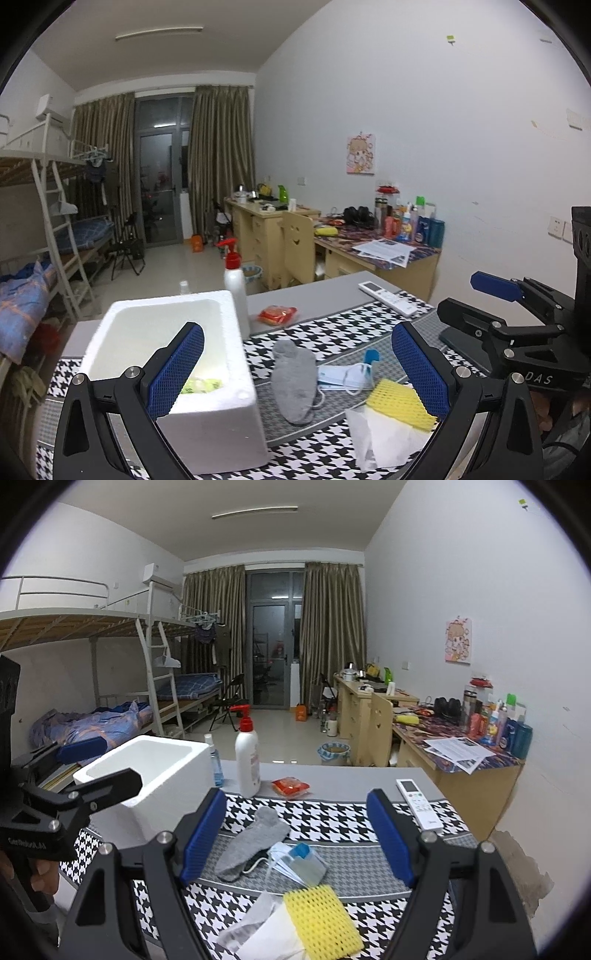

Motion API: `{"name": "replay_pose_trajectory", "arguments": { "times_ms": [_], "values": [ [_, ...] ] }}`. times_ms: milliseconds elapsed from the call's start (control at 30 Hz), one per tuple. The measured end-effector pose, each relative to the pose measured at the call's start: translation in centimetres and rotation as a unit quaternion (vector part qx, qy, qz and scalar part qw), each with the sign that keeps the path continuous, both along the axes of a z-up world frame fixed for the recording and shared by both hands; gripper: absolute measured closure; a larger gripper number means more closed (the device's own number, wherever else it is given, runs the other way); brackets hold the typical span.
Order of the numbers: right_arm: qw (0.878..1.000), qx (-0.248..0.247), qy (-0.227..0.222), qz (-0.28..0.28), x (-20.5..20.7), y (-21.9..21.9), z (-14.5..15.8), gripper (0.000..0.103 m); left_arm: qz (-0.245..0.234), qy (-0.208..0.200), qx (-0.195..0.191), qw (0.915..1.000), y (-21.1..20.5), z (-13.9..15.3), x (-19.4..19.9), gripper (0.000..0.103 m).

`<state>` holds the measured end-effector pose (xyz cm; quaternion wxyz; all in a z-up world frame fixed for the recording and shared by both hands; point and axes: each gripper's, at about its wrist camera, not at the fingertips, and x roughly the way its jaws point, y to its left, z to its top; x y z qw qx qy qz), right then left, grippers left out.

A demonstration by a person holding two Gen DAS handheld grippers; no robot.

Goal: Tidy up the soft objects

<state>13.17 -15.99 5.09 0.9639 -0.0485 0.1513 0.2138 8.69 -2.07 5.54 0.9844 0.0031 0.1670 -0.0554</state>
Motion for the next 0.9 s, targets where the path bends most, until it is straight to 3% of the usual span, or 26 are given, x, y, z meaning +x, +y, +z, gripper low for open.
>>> {"name": "replay_pose_trajectory", "arguments": {
  "times_ms": [200, 900],
  "values": [
    [1.000, 0.013, -0.007, -0.006, -0.5, -1.1, -0.4, 0.009, -0.011, 0.005, 0.002, 0.9999, -0.7, -0.7, 0.0, 0.001],
    [0.999, -0.001, 0.006, -0.046, -1.2, -2.9, -2.1, 0.008, -0.049, 0.024, 0.003, 0.9985, -2.9, -3.4, -0.4, 0.001]
  ]
}}
